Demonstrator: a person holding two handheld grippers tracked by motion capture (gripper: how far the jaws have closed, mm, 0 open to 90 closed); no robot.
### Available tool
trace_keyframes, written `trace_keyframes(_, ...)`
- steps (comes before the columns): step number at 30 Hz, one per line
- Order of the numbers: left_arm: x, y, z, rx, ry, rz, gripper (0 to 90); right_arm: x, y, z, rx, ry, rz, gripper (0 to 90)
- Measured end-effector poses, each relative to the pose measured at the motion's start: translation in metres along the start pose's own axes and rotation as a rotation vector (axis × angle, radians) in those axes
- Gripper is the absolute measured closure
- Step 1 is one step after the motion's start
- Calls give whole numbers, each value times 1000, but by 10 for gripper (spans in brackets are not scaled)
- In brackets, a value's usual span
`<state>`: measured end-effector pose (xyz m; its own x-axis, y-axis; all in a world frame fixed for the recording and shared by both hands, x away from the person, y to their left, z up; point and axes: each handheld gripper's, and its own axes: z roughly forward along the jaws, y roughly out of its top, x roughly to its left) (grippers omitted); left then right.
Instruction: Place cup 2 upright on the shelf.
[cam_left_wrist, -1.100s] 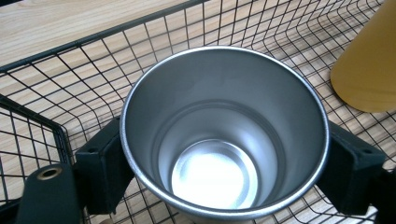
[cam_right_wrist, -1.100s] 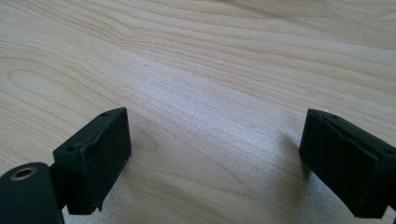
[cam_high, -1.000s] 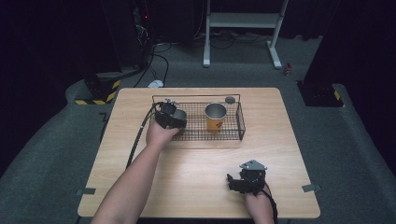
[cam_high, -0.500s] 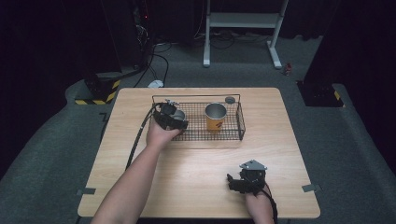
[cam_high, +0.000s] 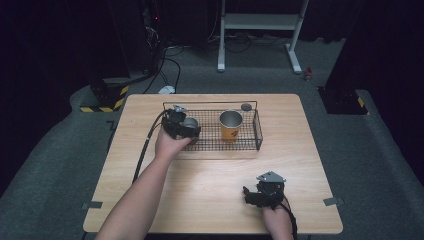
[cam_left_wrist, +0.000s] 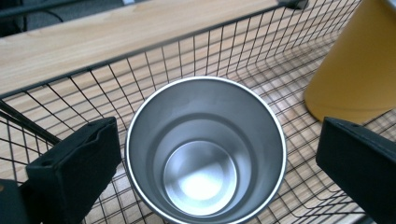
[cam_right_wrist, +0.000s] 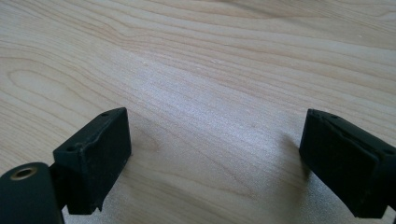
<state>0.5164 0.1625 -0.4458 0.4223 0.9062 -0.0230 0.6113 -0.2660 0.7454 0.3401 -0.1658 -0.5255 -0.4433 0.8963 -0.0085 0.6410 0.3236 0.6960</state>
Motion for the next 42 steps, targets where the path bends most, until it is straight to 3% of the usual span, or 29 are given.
trace_keyframes(3, 2, 0, -5, -10, 16, 7, 5, 0, 0, 0, 0, 0, 0, 91)
trace_keyframes(6, 3, -1, -8, -24, 8, -8, 6, 0, 0, 0, 0, 0, 0, 91)
trace_keyframes(24, 7, -13, -43, -92, -22, -8, 52, 0, 0, 0, 0, 2, -2, 91)
trace_keyframes(31, 13, -24, -56, -111, -42, -23, 102, 0, 0, 0, 0, 2, -1, 91)
trace_keyframes(38, 15, -35, -63, -113, -40, -9, 103, 0, 0, 0, 0, 2, -1, 91)
trace_keyframes(42, 17, -44, -71, -132, -61, -13, 115, 0, 0, 0, 0, 2, -1, 91)
